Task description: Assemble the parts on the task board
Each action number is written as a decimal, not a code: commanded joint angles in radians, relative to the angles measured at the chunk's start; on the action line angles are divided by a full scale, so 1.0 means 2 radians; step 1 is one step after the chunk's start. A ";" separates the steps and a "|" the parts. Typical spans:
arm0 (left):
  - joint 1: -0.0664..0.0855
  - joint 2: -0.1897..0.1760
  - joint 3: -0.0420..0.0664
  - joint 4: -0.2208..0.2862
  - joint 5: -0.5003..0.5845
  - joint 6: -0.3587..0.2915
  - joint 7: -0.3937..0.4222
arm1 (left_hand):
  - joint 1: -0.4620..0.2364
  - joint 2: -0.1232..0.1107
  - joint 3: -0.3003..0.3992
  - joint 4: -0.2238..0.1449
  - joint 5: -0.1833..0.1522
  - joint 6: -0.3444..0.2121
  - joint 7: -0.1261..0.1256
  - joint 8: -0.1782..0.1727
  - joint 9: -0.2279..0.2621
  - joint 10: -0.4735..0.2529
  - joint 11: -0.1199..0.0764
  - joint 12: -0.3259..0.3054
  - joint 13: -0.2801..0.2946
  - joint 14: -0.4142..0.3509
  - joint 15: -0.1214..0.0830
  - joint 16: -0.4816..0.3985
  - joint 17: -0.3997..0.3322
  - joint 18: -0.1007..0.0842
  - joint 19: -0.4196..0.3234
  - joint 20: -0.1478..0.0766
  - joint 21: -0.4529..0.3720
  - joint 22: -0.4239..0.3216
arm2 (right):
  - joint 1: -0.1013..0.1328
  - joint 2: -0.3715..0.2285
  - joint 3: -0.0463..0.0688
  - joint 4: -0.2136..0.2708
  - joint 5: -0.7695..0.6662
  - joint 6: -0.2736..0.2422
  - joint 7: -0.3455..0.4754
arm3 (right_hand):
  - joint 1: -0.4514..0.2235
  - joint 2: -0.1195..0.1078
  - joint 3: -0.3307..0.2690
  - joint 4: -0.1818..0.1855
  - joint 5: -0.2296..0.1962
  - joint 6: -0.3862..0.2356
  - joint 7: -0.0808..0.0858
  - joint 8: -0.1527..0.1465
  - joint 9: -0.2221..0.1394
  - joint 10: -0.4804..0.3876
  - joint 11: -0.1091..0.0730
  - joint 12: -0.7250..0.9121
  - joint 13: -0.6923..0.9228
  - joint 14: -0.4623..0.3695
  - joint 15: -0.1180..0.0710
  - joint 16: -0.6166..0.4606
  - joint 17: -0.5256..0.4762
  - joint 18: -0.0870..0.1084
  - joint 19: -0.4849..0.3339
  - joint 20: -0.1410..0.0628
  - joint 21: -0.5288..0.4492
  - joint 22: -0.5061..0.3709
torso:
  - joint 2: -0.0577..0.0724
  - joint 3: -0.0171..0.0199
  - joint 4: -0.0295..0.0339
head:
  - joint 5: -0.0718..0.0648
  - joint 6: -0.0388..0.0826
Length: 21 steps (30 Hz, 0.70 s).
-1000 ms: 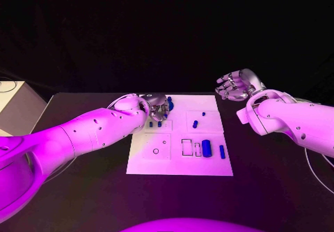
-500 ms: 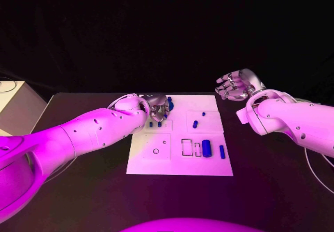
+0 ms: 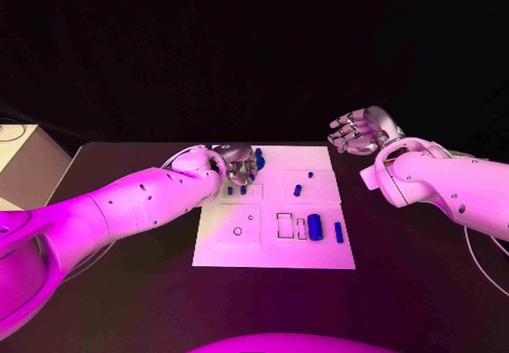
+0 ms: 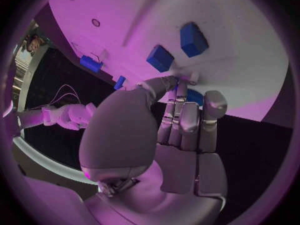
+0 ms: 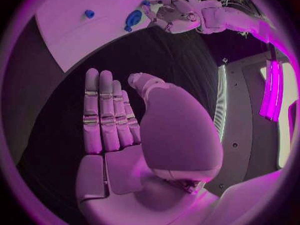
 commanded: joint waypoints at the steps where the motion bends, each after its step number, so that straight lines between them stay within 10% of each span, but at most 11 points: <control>1: 0.000 -0.007 0.004 0.012 0.025 -0.013 0.012 | -0.003 0.001 0.001 -0.001 0.000 0.004 0.000 -0.003 0.001 0.004 0.000 -0.006 0.000 0.004 0.000 0.002 -0.001 -0.003 0.002 0.000 0.003 0.000 | 0.000 0.000 0.000 0.000 -0.002 0.006 0.007 | -0.004 -0.001 0.001 -0.004 0.000 0.001 0.002 -0.002 -0.001 0.004 0.000 -0.002 -0.002 0.002 0.002 -0.002 -0.001 0.008 0.002 0.003 -0.004 -0.001 | 0.000 -0.0003 0.0004 | -0.001 0.000; 13: 0.000 -0.044 0.037 0.059 0.056 0.019 0.005 | -0.005 0.000 0.002 -0.003 0.001 0.003 0.000 -0.007 0.001 0.007 0.001 -0.017 0.000 0.001 0.001 0.000 -0.008 -0.002 -0.002 0.001 0.000 -0.003 | 0.000 -0.002 0.000 0.000 -0.002 0.006 0.006 | -0.004 -0.001 0.001 -0.004 0.000 0.001 0.002 -0.002 -0.001 0.004 0.000 -0.002 -0.002 0.002 0.002 -0.002 -0.001 0.008 0.002 0.003 -0.004 -0.001 | 0.000 -0.0001 0.0013 | 0.000 0.001; 21: 0.000 -0.056 0.043 0.058 0.049 0.040 -0.001 | -0.006 -0.001 0.002 -0.004 0.000 0.004 0.001 -0.008 0.001 0.009 0.002 -0.022 0.000 -0.002 0.002 -0.001 -0.014 -0.002 -0.005 0.002 -0.002 -0.005 | 0.000 -0.003 0.000 0.000 -0.002 0.006 0.006 | -0.004 -0.001 0.001 -0.004 0.000 0.001 0.002 -0.002 -0.001 0.004 0.000 -0.002 -0.002 0.002 0.002 -0.002 -0.001 0.008 0.002 0.003 -0.004 -0.001 | 0.000 0.0002 0.0007 | 0.002 0.001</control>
